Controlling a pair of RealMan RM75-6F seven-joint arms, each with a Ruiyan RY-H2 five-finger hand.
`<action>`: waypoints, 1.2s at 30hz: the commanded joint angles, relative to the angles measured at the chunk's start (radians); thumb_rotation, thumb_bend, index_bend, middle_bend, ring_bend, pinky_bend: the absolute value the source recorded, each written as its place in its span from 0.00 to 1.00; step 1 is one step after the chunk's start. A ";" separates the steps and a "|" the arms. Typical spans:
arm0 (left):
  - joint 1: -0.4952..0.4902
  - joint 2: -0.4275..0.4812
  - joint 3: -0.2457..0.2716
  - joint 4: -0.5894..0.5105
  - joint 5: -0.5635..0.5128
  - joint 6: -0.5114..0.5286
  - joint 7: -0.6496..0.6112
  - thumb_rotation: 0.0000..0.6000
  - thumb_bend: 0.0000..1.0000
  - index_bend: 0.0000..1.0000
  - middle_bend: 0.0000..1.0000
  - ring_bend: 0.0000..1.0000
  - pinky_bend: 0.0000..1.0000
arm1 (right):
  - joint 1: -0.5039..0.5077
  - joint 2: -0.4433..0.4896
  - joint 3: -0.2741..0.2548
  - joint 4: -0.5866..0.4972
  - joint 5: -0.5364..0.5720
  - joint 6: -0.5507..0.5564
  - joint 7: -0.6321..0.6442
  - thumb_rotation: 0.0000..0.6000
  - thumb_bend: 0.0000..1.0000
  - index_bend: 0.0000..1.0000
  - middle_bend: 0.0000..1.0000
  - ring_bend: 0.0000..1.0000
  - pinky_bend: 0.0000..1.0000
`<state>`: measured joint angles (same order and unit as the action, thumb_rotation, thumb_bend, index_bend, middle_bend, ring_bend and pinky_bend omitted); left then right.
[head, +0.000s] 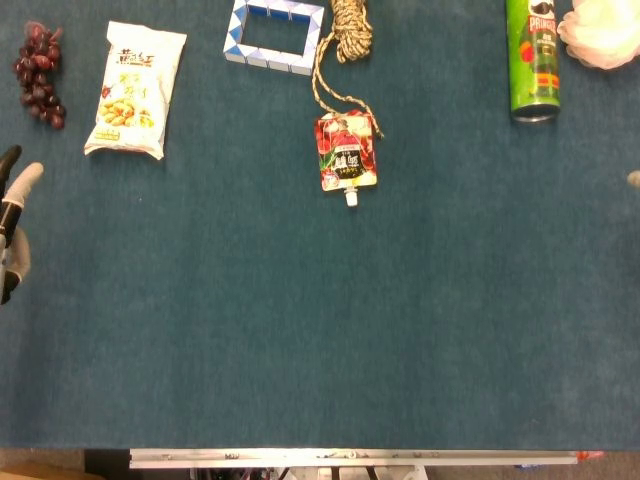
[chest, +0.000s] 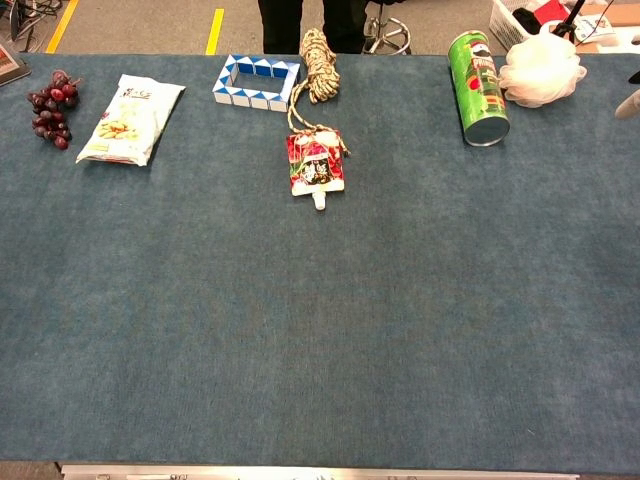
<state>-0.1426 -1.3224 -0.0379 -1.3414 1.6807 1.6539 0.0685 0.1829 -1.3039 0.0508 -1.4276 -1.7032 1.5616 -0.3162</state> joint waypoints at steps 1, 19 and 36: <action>-0.001 0.004 0.002 -0.007 -0.004 -0.007 0.003 1.00 0.92 0.09 0.00 0.92 0.91 | -0.001 -0.003 0.002 0.004 0.000 0.003 0.001 1.00 1.00 0.35 0.22 0.98 1.00; -0.003 0.018 0.012 -0.023 0.001 -0.020 -0.008 1.00 0.97 0.06 0.00 0.94 0.91 | 0.001 0.000 0.000 0.001 -0.003 -0.001 -0.002 1.00 1.00 0.15 0.12 0.99 1.00; -0.012 0.041 0.034 -0.066 0.014 -0.047 -0.083 1.00 0.98 0.00 0.00 0.95 0.92 | 0.013 0.015 -0.021 -0.017 -0.014 -0.030 0.083 1.00 1.00 0.00 0.07 0.99 1.00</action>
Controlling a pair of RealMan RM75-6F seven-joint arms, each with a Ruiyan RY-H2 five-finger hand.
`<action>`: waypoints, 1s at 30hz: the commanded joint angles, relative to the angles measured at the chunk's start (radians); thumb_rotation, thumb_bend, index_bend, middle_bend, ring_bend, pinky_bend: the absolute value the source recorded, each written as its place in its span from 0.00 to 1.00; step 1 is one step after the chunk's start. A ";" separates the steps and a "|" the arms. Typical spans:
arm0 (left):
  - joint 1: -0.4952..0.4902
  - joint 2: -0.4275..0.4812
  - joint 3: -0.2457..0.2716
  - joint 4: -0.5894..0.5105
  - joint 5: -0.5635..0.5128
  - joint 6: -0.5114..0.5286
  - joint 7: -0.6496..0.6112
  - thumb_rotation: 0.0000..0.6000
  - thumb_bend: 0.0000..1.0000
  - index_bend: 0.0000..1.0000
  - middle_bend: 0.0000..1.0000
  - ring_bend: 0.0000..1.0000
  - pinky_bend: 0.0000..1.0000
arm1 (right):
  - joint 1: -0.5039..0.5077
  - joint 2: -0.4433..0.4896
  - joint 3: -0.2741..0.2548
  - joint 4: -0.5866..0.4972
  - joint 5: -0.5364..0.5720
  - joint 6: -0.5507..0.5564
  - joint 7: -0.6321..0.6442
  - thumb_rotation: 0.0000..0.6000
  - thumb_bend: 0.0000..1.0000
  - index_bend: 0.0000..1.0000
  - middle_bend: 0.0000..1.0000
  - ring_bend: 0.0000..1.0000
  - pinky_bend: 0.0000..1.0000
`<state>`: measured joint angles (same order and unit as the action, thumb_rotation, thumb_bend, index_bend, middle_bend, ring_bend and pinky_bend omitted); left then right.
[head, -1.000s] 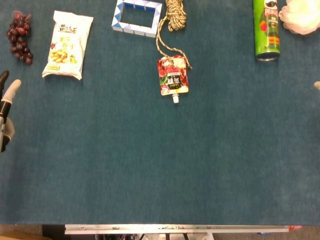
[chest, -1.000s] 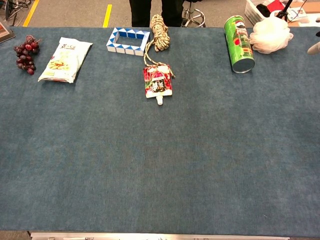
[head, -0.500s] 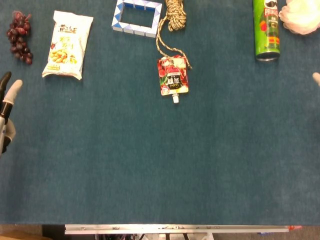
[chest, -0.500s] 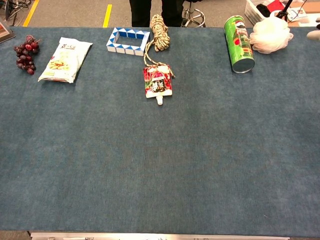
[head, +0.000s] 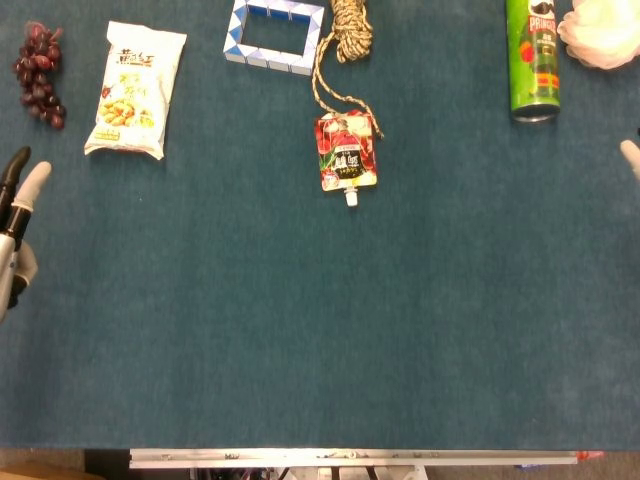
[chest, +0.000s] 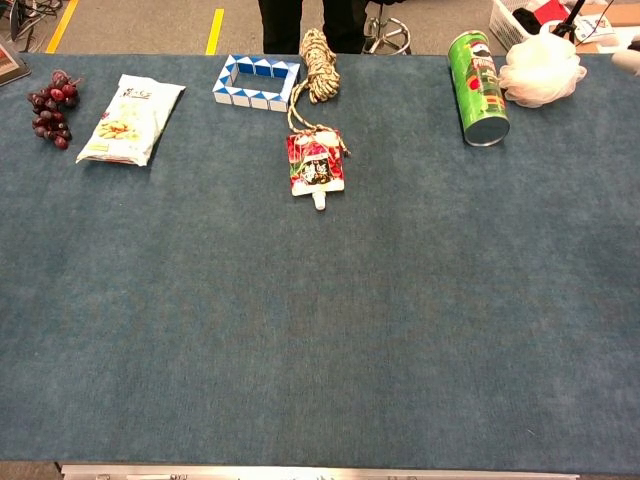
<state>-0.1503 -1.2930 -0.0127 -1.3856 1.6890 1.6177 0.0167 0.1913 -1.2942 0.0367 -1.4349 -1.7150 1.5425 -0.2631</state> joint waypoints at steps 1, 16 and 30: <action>-0.006 0.016 0.011 -0.030 0.012 -0.010 -0.037 1.00 0.98 0.00 0.00 0.95 0.92 | 0.009 0.012 -0.015 -0.020 -0.009 -0.020 0.066 1.00 1.00 0.00 0.07 0.99 1.00; -0.159 0.227 0.143 -0.371 0.192 -0.167 -0.602 1.00 0.98 0.00 0.00 0.95 0.92 | 0.245 0.186 -0.164 -0.266 -0.174 -0.293 0.749 1.00 1.00 0.00 0.11 0.99 1.00; -0.393 0.312 0.301 -0.409 0.436 -0.216 -1.314 1.00 0.99 0.05 0.00 0.95 0.92 | 0.493 0.223 -0.273 -0.312 -0.371 -0.327 1.370 1.00 1.00 0.04 0.15 0.99 1.00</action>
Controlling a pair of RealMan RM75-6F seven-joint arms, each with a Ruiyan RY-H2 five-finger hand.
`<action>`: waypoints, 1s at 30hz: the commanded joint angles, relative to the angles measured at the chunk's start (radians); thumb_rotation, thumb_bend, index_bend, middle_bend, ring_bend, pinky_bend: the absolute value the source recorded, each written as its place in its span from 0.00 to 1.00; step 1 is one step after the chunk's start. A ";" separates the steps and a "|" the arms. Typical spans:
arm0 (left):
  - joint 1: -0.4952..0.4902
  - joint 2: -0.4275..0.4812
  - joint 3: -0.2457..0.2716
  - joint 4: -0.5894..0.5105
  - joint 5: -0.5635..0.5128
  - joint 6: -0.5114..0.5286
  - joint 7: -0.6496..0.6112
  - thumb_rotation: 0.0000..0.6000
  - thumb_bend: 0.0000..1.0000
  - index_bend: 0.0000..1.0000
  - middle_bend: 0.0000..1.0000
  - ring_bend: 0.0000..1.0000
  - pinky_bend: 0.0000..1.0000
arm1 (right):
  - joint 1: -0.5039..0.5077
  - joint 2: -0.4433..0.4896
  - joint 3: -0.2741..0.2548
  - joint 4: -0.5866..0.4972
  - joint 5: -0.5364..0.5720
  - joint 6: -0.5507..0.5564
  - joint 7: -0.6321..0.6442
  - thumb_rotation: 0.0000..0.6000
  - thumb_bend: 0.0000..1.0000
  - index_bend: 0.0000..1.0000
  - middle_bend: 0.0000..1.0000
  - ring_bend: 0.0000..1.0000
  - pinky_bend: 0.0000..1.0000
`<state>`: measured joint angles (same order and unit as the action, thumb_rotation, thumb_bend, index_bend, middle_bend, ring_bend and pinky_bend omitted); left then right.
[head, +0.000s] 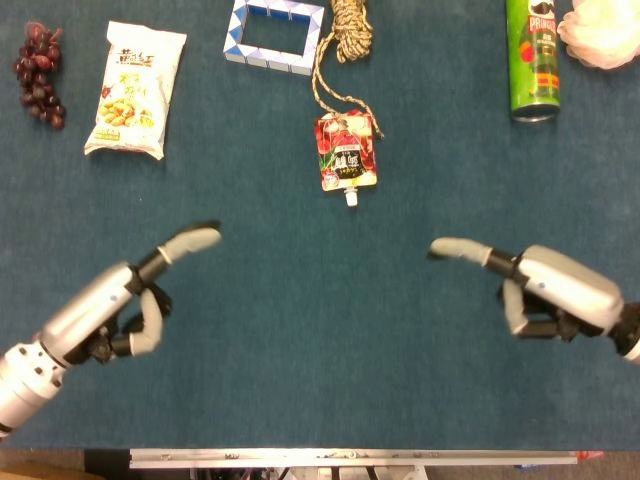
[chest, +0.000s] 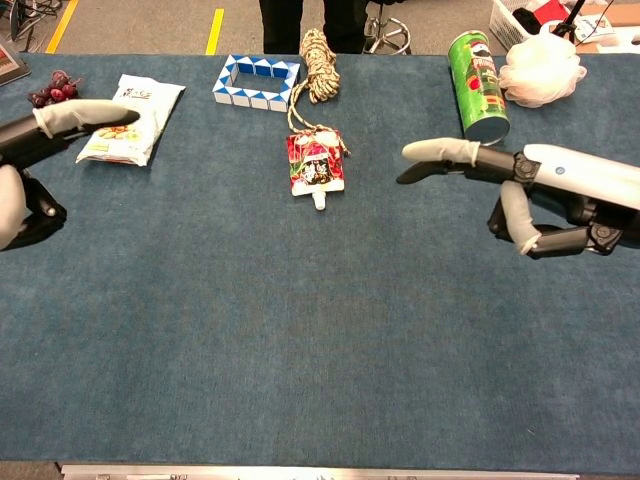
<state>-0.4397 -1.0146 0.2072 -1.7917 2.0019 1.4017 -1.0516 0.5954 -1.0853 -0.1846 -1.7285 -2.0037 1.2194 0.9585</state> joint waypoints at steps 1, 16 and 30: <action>-0.118 0.035 0.092 0.004 0.140 0.005 -0.283 1.00 0.99 0.05 0.00 0.95 0.92 | 0.101 0.013 -0.059 -0.018 -0.094 0.002 0.177 1.00 1.00 0.04 0.15 0.99 1.00; -0.232 -0.014 0.222 0.109 0.290 0.137 -0.567 1.00 0.99 0.08 0.00 0.95 0.92 | 0.224 -0.030 -0.160 0.052 -0.177 0.111 0.485 1.00 1.00 0.07 0.17 0.99 1.00; -0.265 -0.046 0.272 0.157 0.269 0.189 -0.559 1.00 0.99 0.09 0.00 0.95 0.92 | 0.241 -0.056 -0.212 0.089 -0.157 0.155 0.498 1.00 1.00 0.07 0.18 0.99 1.00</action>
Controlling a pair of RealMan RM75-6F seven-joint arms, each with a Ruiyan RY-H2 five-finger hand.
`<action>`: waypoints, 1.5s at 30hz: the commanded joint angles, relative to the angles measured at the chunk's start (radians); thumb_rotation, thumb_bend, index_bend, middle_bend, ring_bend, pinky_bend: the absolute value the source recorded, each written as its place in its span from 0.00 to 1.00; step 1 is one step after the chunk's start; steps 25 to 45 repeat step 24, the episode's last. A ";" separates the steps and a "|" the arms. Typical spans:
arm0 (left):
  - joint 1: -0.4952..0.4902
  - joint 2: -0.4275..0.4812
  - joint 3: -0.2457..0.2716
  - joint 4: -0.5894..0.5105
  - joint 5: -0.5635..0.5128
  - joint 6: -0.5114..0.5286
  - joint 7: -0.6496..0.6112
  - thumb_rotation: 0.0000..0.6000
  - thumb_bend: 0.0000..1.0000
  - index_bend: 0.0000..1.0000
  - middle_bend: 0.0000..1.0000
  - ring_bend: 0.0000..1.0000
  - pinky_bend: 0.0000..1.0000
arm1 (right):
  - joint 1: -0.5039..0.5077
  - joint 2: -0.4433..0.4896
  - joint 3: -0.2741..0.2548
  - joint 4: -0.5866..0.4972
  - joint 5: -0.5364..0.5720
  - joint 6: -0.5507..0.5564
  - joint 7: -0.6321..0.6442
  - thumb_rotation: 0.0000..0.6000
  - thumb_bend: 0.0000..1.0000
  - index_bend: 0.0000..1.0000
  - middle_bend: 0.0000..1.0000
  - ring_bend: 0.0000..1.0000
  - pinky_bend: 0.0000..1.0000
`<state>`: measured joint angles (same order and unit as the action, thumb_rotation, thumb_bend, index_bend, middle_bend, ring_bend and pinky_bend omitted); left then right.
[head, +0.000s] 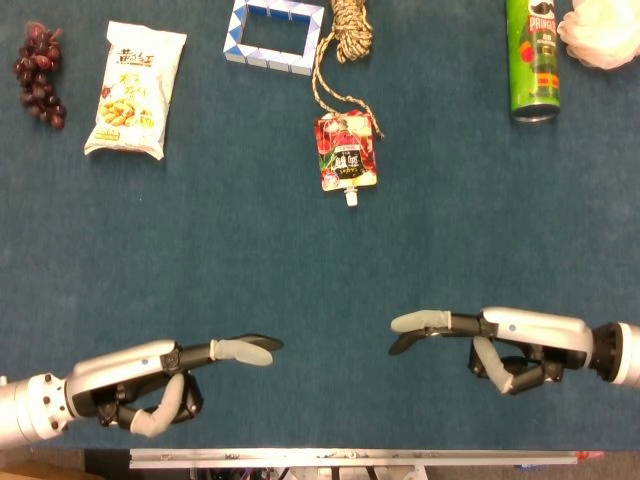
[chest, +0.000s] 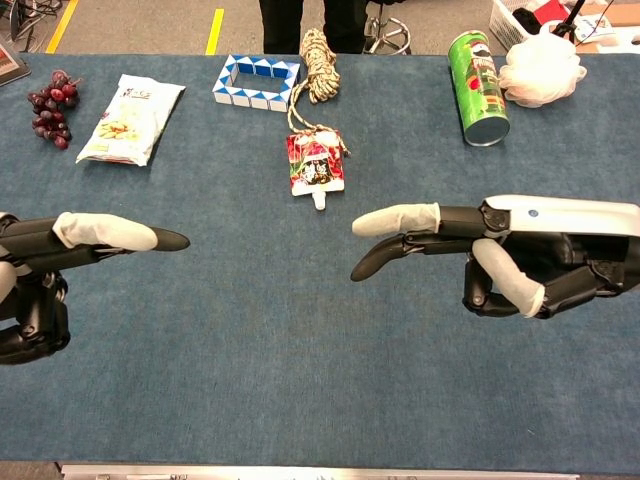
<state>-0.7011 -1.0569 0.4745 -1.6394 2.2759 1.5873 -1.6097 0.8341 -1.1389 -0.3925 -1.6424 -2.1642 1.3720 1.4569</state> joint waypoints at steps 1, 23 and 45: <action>-0.005 -0.006 0.007 0.006 -0.008 0.005 0.000 1.00 0.99 0.09 0.00 0.95 0.92 | 0.003 -0.004 -0.006 0.004 0.005 0.003 -0.002 1.00 1.00 0.07 0.18 0.99 1.00; -0.001 0.006 0.027 -0.049 -0.101 -0.083 0.227 1.00 0.99 0.10 0.00 0.95 0.92 | -0.039 0.024 -0.020 -0.049 0.096 -0.116 -0.376 1.00 1.00 0.16 0.24 0.99 1.00; -0.002 0.005 0.028 -0.049 -0.101 -0.082 0.223 1.00 0.99 0.10 0.00 0.95 0.92 | -0.040 0.025 -0.022 -0.049 0.095 -0.114 -0.378 1.00 1.00 0.16 0.24 0.99 1.00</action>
